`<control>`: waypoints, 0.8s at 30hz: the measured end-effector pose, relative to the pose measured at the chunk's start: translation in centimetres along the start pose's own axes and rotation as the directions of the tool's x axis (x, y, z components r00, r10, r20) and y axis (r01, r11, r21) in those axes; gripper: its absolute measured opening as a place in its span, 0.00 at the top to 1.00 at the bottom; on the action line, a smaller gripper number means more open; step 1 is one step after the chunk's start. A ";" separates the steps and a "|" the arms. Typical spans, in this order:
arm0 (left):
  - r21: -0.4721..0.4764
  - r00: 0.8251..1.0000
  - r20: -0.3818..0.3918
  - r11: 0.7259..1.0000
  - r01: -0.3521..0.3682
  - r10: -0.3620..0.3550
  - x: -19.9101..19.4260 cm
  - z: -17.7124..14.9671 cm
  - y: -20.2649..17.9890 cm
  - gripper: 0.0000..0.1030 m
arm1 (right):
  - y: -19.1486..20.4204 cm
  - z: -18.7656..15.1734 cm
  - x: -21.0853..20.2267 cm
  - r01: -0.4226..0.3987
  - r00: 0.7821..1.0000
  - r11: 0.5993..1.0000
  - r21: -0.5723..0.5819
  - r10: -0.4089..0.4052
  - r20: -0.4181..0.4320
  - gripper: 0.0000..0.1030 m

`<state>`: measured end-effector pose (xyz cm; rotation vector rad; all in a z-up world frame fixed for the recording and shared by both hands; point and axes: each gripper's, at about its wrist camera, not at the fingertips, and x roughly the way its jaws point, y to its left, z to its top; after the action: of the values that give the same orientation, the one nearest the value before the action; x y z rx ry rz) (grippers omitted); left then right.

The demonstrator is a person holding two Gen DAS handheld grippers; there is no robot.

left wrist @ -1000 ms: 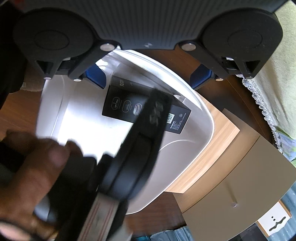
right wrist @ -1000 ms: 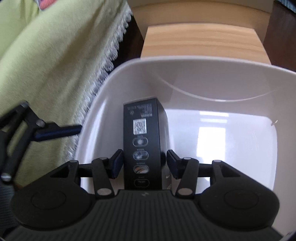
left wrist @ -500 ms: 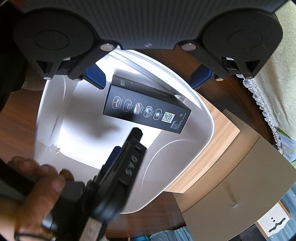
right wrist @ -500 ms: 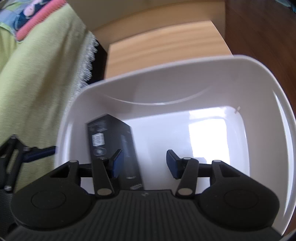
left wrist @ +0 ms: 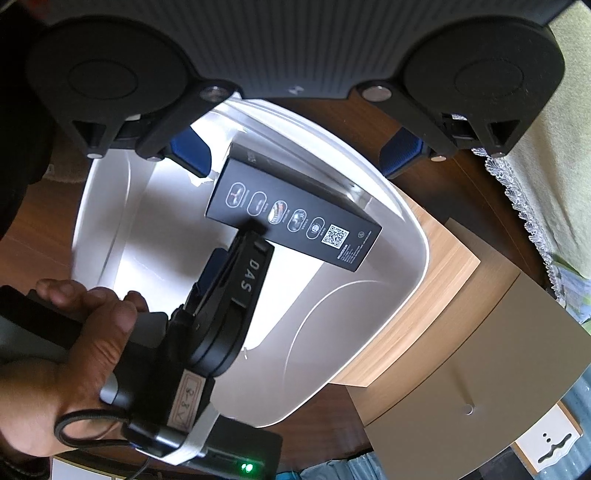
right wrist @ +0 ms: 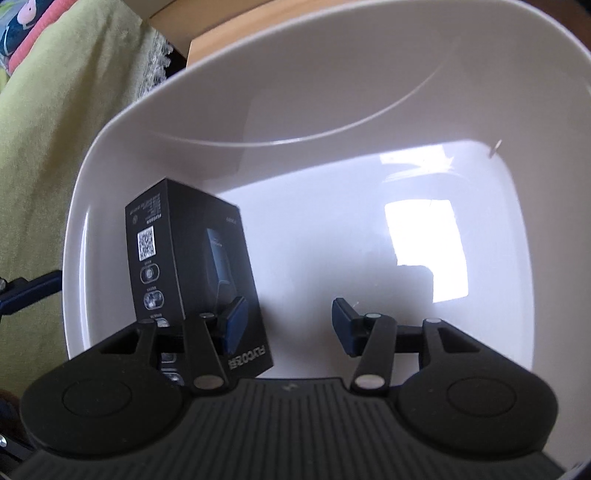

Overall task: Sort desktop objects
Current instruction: 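Lower the black box into the white basin and open the right gripper, then push the black box flat in the basin with the right gripper tip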

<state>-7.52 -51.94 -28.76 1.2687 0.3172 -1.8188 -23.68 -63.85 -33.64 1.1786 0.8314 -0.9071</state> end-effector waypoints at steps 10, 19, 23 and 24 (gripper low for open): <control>0.006 1.000 -0.003 1.000 0.000 0.000 -1.4 -0.4 -0.5 0.04 | 0.9 0.3 1.4 -0.019 0.999 0.999 -0.047 0.018 -0.027 0.55; 0.012 1.000 -0.004 1.000 -0.001 0.001 -2.4 -0.8 0.2 0.04 | 1.2 1.4 1.3 -0.028 0.999 0.999 -0.040 0.029 0.031 0.54; 0.012 1.000 -0.003 1.000 0.000 0.000 -1.9 -0.3 -0.6 0.04 | 1.1 1.7 1.4 -0.027 0.999 0.998 -0.052 0.028 0.026 0.54; 0.012 1.000 -0.003 1.000 0.000 0.000 -1.7 -0.2 -0.8 0.04 | 1.0 1.7 1.4 -0.027 0.999 0.998 -0.052 0.028 0.025 0.54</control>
<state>-7.85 -50.48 -27.60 1.2804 0.3080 -1.8212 -22.07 -65.59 -34.21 1.1295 0.8118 -0.8718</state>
